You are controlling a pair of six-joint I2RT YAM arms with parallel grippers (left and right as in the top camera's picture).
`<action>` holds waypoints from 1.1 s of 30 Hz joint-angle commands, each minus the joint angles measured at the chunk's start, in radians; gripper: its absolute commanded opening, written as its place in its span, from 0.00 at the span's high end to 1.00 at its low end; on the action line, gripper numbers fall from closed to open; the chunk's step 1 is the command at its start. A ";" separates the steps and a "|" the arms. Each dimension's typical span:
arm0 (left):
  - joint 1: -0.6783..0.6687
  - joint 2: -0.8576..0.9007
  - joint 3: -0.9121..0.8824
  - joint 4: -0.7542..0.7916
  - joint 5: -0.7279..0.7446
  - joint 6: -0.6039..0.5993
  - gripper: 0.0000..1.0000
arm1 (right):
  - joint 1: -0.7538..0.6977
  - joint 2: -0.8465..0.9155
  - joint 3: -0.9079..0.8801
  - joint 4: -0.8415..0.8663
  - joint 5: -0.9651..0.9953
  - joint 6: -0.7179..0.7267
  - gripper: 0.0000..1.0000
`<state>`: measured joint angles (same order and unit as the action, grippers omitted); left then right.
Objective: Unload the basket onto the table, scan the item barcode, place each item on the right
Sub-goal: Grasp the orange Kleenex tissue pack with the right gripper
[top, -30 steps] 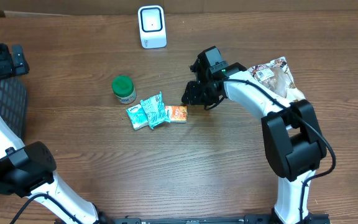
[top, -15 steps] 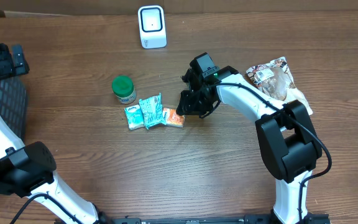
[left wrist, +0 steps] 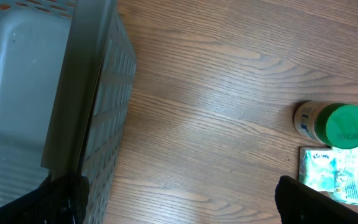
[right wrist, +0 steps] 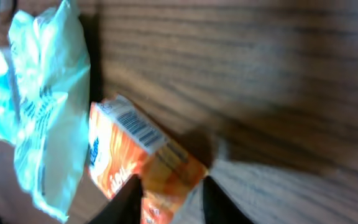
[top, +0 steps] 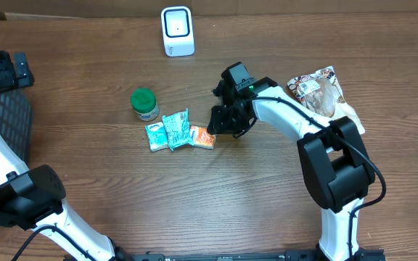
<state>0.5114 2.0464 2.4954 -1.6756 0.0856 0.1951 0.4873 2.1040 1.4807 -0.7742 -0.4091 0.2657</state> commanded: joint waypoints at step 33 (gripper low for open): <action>0.005 -0.026 0.019 0.001 0.000 0.022 0.00 | -0.072 0.015 0.289 -0.306 0.225 -0.183 0.44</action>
<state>0.5114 2.0464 2.4954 -1.6760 0.0856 0.1951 0.4129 2.1227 1.7458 -1.1038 -0.1936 -0.0067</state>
